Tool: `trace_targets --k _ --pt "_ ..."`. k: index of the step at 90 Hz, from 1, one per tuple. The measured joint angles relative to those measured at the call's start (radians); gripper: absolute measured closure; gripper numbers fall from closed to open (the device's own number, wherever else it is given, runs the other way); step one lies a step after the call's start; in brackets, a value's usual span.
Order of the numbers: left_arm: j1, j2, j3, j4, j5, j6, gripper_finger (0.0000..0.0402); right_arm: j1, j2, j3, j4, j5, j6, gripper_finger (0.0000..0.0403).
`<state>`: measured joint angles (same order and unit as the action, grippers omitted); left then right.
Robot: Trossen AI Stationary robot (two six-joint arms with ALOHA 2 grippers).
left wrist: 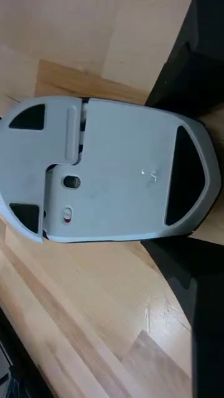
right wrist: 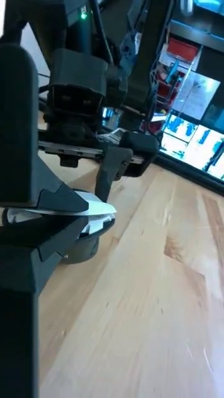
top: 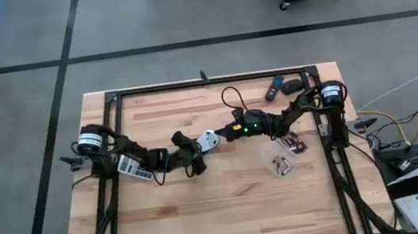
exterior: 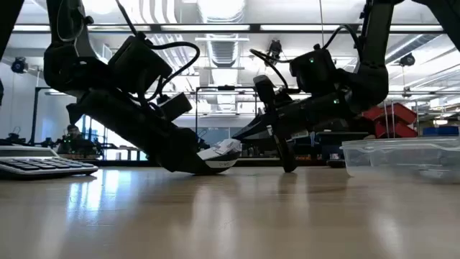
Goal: Insert battery
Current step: Close the black/white mouse battery compartment
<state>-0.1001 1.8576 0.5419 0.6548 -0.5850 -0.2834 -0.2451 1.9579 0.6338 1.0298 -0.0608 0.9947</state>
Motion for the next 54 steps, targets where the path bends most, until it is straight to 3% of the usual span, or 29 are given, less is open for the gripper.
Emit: trace_targets --k 54 --pt "0.000 0.002 -0.001 -0.003 0.000 -0.122 0.0130 -0.004 0.000 -0.001 -0.003 0.008 -0.041 0.0403"
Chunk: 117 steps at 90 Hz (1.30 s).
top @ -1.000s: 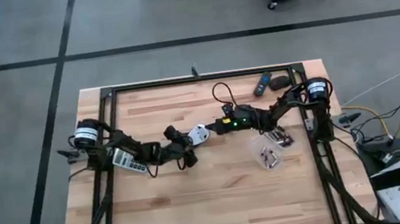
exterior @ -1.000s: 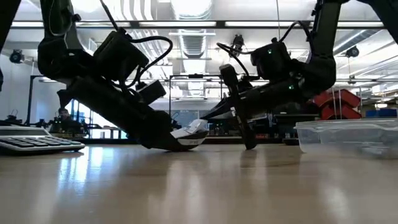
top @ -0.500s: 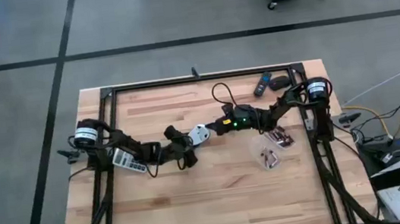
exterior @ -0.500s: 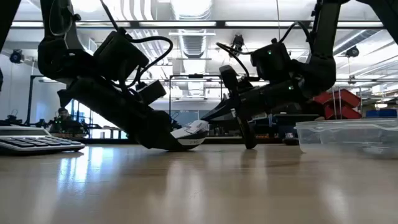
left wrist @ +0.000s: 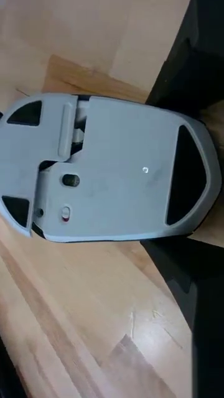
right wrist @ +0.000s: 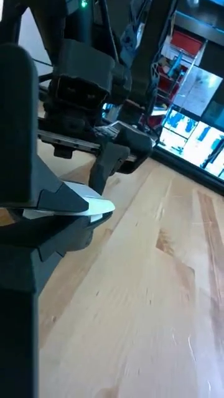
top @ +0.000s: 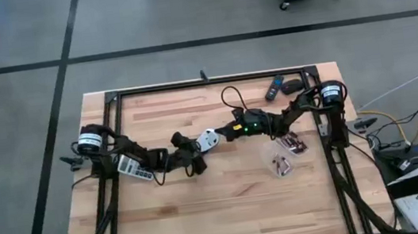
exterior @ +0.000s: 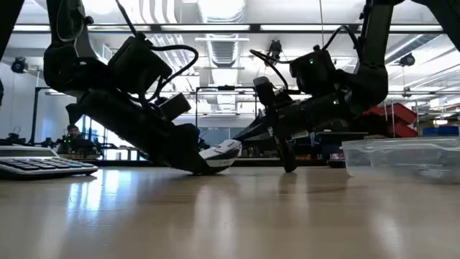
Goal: Insert battery
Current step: Close the black/white mouse battery compartment
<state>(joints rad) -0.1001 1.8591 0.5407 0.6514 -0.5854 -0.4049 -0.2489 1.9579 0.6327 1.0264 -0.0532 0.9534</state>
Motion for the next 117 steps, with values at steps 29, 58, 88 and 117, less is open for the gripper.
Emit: trace_targets --k 29,58,88,117 --pt "0.000 0.000 0.000 0.001 0.000 -0.002 0.0131 0.003 0.000 0.000 -0.009 0.001 -0.037 0.0403" --pt "0.000 0.000 0.000 0.001 -0.001 0.002 0.0132 0.003 0.000 0.000 -0.016 0.024 -0.040 0.0403" --pt "0.000 0.000 0.000 0.001 -0.001 0.003 0.0132 0.002 0.000 0.000 -0.018 0.031 -0.053 0.0390" --pt "0.000 0.000 0.000 0.001 -0.001 0.003 0.0132 0.002 0.000 -0.001 -0.019 0.031 -0.086 0.0304"
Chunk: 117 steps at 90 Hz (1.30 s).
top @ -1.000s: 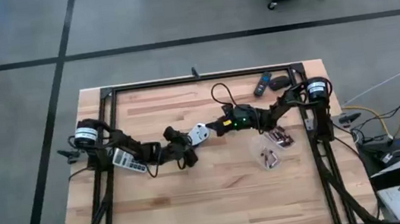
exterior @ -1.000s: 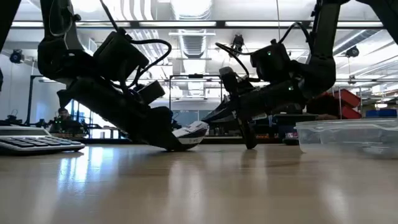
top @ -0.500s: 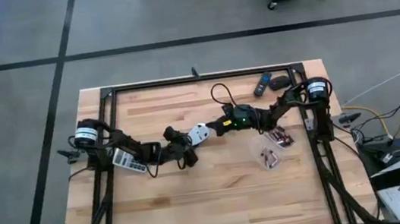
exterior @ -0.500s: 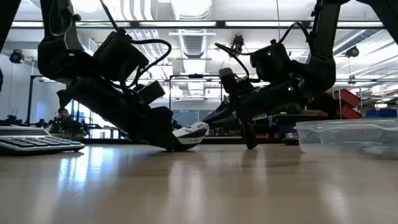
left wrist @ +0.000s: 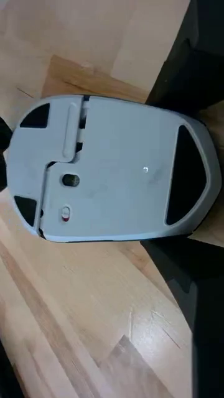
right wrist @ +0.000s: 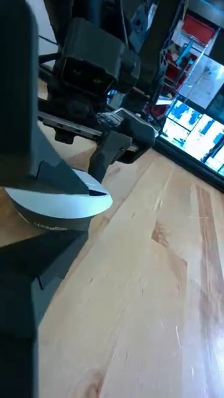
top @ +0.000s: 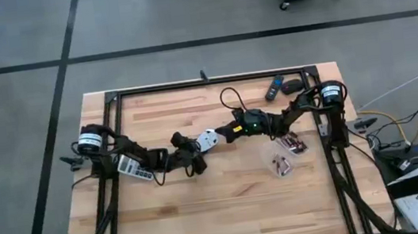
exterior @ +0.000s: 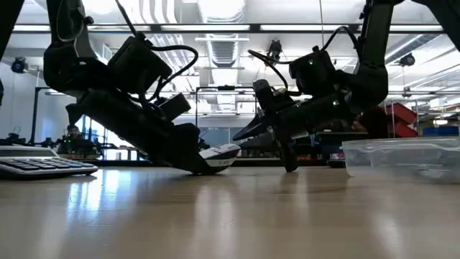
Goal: Insert battery
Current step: Close the black/white mouse battery compartment
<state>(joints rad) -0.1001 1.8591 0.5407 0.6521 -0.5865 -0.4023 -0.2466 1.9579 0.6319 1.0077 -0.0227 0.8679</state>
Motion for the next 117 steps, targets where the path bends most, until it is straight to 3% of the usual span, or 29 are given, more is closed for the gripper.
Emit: trace_targets --k 28,49,73,117 --pt "0.000 0.000 0.000 0.000 -0.001 0.000 0.0132 -0.006 -0.100 -0.004 -0.114 0.019 -0.179 0.0272" --pt "0.000 0.000 0.000 0.000 -0.001 0.001 0.0133 0.031 -0.153 0.003 -0.145 0.016 -0.317 0.0297" --pt "0.000 0.000 0.000 0.002 -0.002 0.005 0.0133 0.082 -0.126 0.084 -0.244 0.062 -0.466 0.0334" --pt "0.000 0.000 0.000 0.002 -0.001 0.007 0.0134 0.120 -0.120 0.119 -0.326 0.070 -0.583 0.0380"
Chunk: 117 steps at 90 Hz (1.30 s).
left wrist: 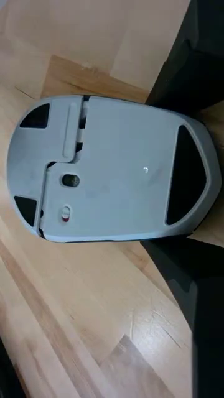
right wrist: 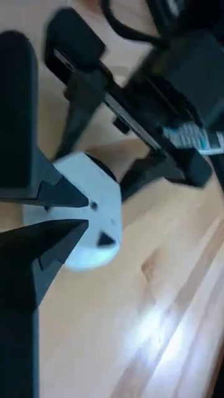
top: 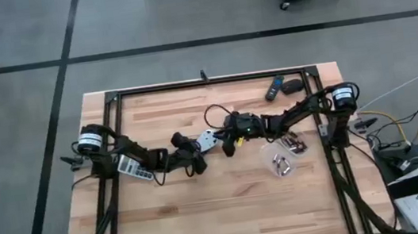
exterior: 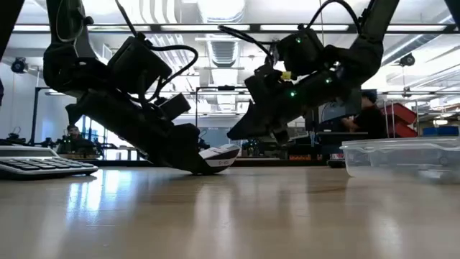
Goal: Insert battery
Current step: Close the black/white mouse battery compartment
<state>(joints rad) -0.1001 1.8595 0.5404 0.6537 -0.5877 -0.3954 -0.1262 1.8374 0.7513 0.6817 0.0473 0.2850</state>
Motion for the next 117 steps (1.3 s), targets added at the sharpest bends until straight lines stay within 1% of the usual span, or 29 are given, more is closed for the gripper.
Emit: trace_targets --k 16,44,52,72,104,117 --pt "0.000 0.000 0.000 0.002 0.000 0.010 0.0134 0.008 0.015 0.005 -0.018 0.042 -0.008 0.0381" --pt "0.000 0.000 0.000 0.011 0.001 0.013 0.0134 0.019 0.104 0.069 -0.006 0.035 0.001 0.0400" --pt "0.000 0.000 0.000 0.010 0.000 0.015 0.0134 0.021 0.117 0.082 -0.034 0.035 0.003 0.0402" --pt "0.000 0.000 0.000 0.013 -0.002 0.018 0.0134 0.022 0.119 0.084 -0.081 0.042 -0.010 0.0403" --pt "0.000 0.000 0.000 0.026 0.000 0.023 0.0134 0.038 0.122 0.082 -0.081 0.053 -0.116 0.0403" --pt "0.000 0.000 0.000 0.032 0.000 0.028 0.0134 0.045 0.132 0.087 -0.079 0.065 -0.125 0.0403"
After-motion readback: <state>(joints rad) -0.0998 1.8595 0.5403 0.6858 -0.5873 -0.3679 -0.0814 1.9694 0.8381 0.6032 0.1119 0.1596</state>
